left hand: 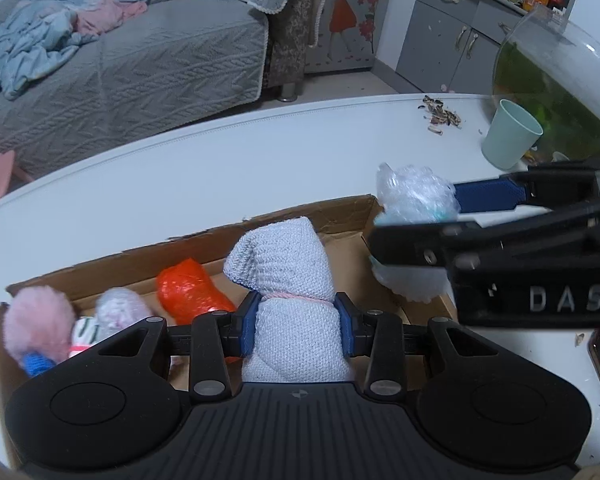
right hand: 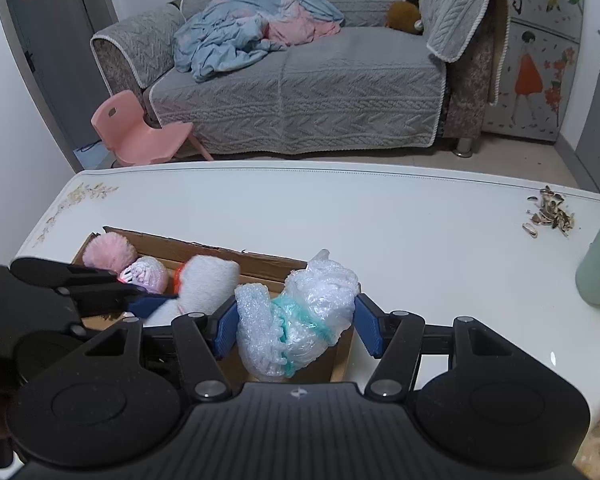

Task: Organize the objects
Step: 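Lower the grey sock and bubble-wrap bundle into the tray and open both tools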

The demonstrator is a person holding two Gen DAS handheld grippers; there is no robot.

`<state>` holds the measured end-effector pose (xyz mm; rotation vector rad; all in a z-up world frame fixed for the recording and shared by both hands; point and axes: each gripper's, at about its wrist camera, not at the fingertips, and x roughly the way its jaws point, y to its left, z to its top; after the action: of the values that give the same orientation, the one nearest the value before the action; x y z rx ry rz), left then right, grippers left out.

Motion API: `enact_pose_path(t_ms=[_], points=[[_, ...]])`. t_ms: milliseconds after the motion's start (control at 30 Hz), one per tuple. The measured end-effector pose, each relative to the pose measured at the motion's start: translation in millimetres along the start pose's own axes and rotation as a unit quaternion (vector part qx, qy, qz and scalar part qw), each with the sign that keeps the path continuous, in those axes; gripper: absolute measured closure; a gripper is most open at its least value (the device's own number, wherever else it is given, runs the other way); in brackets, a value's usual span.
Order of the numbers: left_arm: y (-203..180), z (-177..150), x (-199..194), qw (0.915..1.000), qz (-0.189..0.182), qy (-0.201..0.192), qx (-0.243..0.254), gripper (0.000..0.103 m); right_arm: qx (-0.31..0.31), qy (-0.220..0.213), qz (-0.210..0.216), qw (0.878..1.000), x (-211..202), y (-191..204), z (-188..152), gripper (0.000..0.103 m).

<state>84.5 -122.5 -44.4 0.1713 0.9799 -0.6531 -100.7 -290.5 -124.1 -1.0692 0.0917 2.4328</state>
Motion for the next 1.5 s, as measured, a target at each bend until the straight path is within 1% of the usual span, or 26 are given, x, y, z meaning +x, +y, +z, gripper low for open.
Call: enact_pose_path(t_ms=[167, 267, 400, 800, 867, 933, 1067, 1133, 1267, 1367, 1500], points=[[3, -3, 16, 0.9999, 0.011, 0.002, -0.011, 0.058, 0.026, 0.004, 0.004, 1.0, 13, -10, 7, 0.047], [7, -5, 24, 0.9997, 0.009, 0.004, -0.023, 0.058, 0.026, 0.015, 0.002, 1.0, 22, -10, 8, 0.047], [8, -7, 31, 0.9997, 0.008, 0.008, -0.023, 0.058, 0.025, 0.029, -0.004, 0.999, 32, -9, 4, 0.047], [7, -5, 35, 0.9995, 0.006, 0.001, -0.03, 0.056, 0.02, 0.033, -0.005, 0.999, 32, -6, 8, 0.046], [9, -4, 35, 0.9993, 0.008, -0.001, -0.037, 0.055, 0.02, 0.034, -0.005, 0.999, 32, -5, 8, 0.043], [10, -3, 34, 0.999, 0.007, -0.005, -0.044, 0.054, 0.019, 0.034, -0.007, 0.999, 32, -3, 8, 0.042], [8, -1, 33, 0.9992, 0.007, -0.005, -0.039, 0.053, 0.018, 0.03, -0.011, 0.999, 29, -2, 10, 0.042], [7, -1, 33, 0.9992, 0.008, -0.005, -0.04, 0.047, 0.019, 0.028, -0.011, 0.999, 28, -1, 10, 0.041], [6, -4, 34, 0.9991, 0.006, 0.002, -0.041, 0.046, 0.021, 0.026, -0.011, 0.999, 28, 0, 10, 0.033], [4, -5, 34, 0.9993, 0.005, 0.002, -0.038, 0.045, 0.021, 0.026, -0.015, 0.999, 28, 0, 10, 0.029], [3, -7, 32, 0.9993, 0.006, 0.007, -0.038, 0.043, 0.024, 0.023, -0.017, 0.999, 26, 0, 11, 0.029]])
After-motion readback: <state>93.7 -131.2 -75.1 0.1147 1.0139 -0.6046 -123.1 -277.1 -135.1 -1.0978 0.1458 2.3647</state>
